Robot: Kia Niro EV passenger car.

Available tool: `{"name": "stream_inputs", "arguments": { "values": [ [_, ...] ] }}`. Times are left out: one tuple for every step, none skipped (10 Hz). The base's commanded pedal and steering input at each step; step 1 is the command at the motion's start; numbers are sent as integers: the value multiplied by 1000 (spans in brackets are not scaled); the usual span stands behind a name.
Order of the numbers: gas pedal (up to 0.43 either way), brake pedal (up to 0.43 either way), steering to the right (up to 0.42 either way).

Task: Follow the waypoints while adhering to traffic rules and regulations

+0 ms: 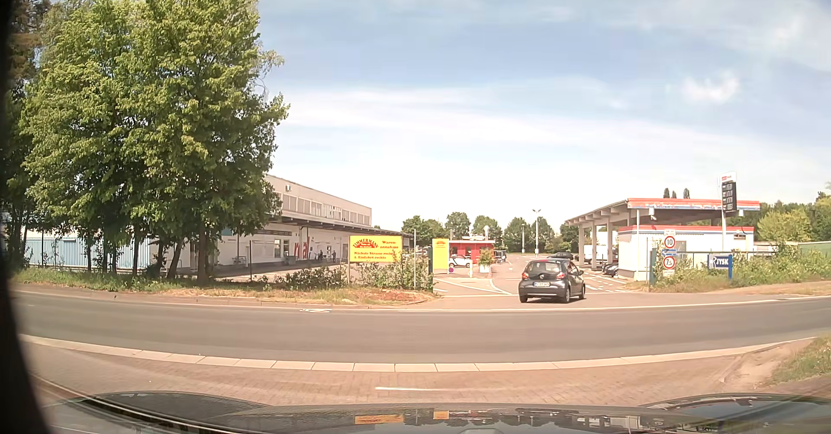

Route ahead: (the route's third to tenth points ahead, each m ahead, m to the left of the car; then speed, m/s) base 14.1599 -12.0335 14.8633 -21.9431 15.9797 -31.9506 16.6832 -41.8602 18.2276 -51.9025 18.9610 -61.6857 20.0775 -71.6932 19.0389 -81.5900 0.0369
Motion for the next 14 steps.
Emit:
{"name": "stream_inputs", "arguments": {
  "values": [
    [0,268,-31],
    [0,274,-31],
    [0,274,-31],
    [0,274,-31],
    [0,274,-31],
    [0,274,-31],
    [0,268,-31],
    [0,274,-31],
    [0,274,-31],
    [0,274,-31],
    [0,274,-31],
    [0,274,-31],
    [0,274,-31],
    [0,274,-31]
  ]
}}
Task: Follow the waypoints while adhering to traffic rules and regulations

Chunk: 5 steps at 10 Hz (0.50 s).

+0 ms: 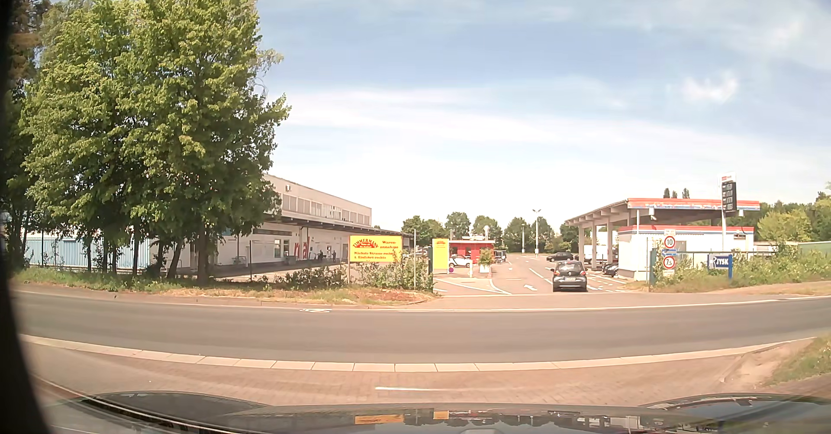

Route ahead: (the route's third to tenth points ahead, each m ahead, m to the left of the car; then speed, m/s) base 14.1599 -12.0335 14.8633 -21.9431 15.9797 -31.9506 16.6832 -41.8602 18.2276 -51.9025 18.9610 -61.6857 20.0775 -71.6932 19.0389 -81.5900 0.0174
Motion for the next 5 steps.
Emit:
{"name": "stream_inputs", "arguments": {
  "values": [
    [0,274,-31],
    [0,262,-31],
    [0,250,-31],
    [0,244,-31],
    [0,232,-31]
  ]
}}
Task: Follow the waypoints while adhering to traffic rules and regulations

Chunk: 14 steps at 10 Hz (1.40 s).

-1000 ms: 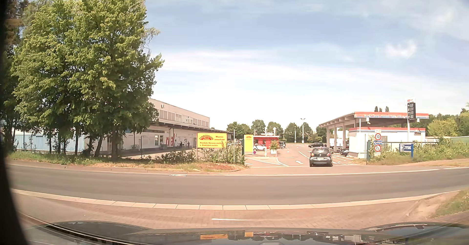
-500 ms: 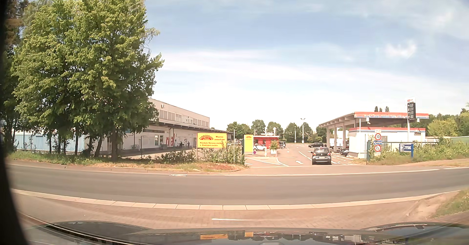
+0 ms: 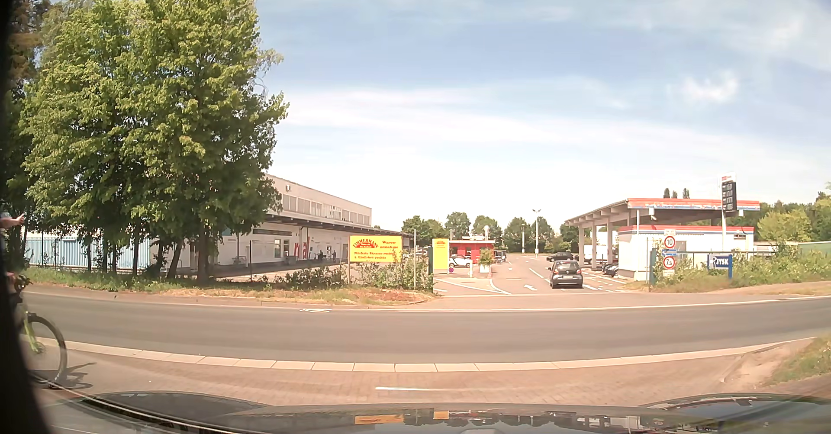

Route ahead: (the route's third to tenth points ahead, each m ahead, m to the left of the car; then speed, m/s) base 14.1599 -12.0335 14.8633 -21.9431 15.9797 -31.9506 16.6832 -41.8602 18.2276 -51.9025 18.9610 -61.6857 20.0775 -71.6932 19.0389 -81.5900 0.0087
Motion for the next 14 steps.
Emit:
{"name": "stream_inputs", "arguments": {
  "values": [
    [0,171,-31],
    [0,122,-31],
    [0,98,-31],
    [0,61,-31],
    [0,37,-29],
    [0,73,-29],
    [0,116,-27],
    [0,110,-27],
    [0,98,-27],
    [0,0,-27],
    [0,0,-27],
    [0,0,-26],
    [0,0,-24],
    [0,0,-24]
  ]
}}
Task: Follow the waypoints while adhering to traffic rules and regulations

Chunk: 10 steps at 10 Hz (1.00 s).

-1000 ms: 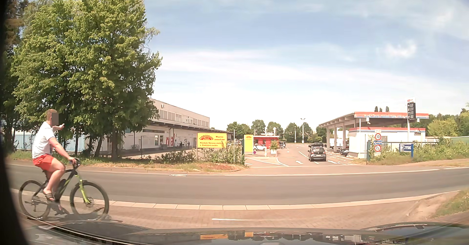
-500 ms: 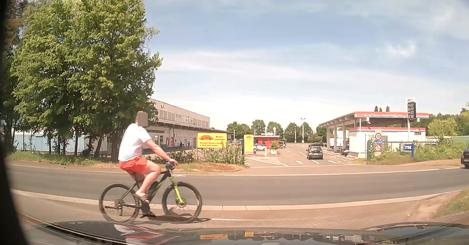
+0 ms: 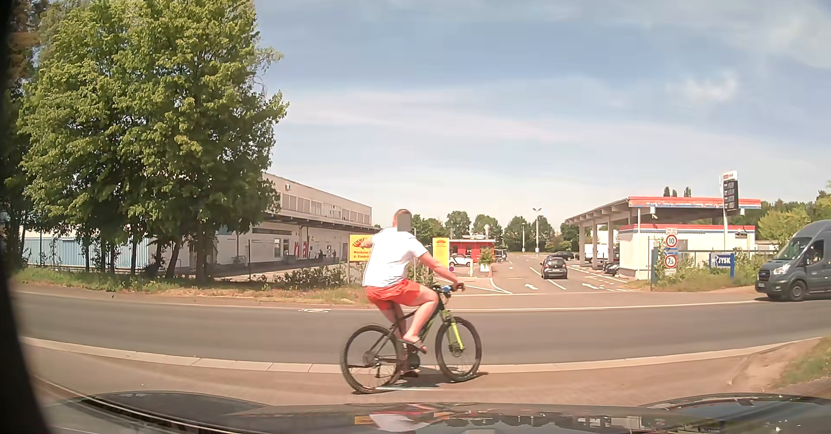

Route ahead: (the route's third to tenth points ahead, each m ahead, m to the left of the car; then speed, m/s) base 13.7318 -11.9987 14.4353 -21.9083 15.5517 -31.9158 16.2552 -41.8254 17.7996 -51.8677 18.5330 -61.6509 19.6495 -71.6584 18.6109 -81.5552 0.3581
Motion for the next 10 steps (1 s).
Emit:
{"name": "stream_inputs", "arguments": {
  "values": [
    [0,0,-23],
    [28,0,-23],
    [28,0,-23],
    [39,0,-24],
    [47,0,-24],
    [59,0,-23],
    [67,0,-23],
    [79,0,-23],
    [87,0,-23],
    [98,0,-23]
  ]
}}
